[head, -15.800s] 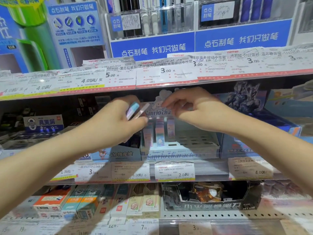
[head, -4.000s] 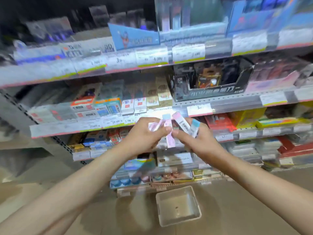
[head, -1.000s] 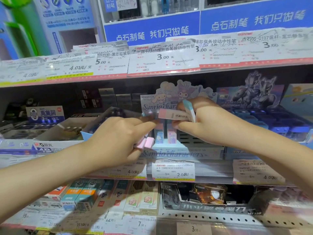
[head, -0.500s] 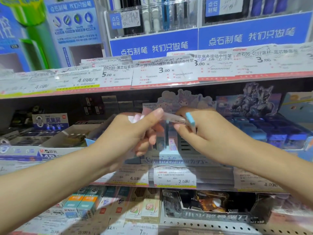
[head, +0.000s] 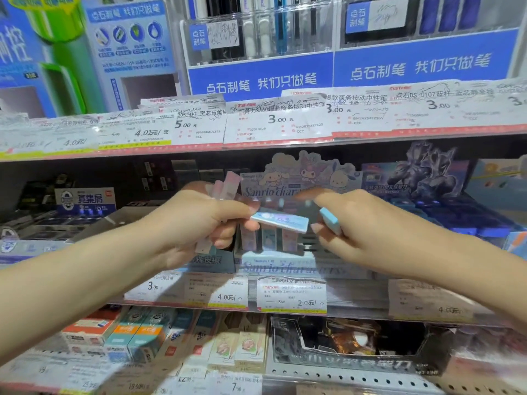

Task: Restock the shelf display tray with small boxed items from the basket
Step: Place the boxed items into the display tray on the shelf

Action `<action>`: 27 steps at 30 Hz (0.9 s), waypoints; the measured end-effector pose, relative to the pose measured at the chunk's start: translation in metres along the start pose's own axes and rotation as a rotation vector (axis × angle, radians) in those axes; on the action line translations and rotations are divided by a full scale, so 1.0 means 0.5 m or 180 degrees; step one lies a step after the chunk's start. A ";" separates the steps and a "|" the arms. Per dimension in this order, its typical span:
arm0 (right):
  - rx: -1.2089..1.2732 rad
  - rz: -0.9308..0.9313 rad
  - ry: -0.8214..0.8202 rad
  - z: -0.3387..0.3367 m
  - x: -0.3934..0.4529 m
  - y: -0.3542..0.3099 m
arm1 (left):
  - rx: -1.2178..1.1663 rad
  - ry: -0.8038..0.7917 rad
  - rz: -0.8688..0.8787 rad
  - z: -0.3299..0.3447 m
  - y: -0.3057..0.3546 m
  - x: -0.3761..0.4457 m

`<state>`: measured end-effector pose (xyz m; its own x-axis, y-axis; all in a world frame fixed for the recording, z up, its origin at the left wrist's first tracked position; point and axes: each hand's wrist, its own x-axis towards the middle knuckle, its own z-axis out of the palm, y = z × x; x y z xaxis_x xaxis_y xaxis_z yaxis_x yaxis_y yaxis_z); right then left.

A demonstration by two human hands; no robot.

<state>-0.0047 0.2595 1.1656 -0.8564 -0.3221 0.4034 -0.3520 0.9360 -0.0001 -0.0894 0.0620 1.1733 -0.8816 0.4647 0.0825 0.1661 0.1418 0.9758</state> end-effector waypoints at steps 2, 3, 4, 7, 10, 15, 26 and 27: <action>0.0257 0.0034 -0.0064 -0.017 -0.001 0.007 | 0.0559 -0.0160 0.0307 -0.014 0.001 0.003; 0.0464 0.0093 -0.0047 -0.023 0.000 0.011 | 0.0844 -0.0293 0.0434 -0.017 0.005 0.003; 0.0651 0.0142 -0.0051 -0.028 0.005 0.014 | 0.1034 -0.0425 0.0531 -0.017 0.011 0.003; 0.1352 0.0118 -0.0231 -0.031 0.029 0.005 | 0.1339 -0.0711 0.0803 -0.008 0.033 0.001; 0.1580 0.0069 -0.0498 -0.020 0.050 -0.011 | 0.1650 -0.0733 0.1172 0.009 0.050 -0.001; 0.1314 0.0118 -0.0558 -0.024 0.057 -0.018 | 0.1699 -0.0232 0.0900 0.020 0.041 0.020; 0.0901 0.0757 0.0207 -0.013 0.084 0.056 | 0.3677 -0.0318 0.1751 -0.028 0.008 0.029; 0.0843 0.0737 0.0188 -0.010 0.086 0.056 | 0.3888 -0.0450 0.1835 -0.028 0.005 0.032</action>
<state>-0.0497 0.2726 1.1876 -0.9044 -0.0898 0.4171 -0.2435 0.9114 -0.3318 -0.1093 0.0573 1.1801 -0.5142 0.7952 0.3214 0.8403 0.5420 0.0033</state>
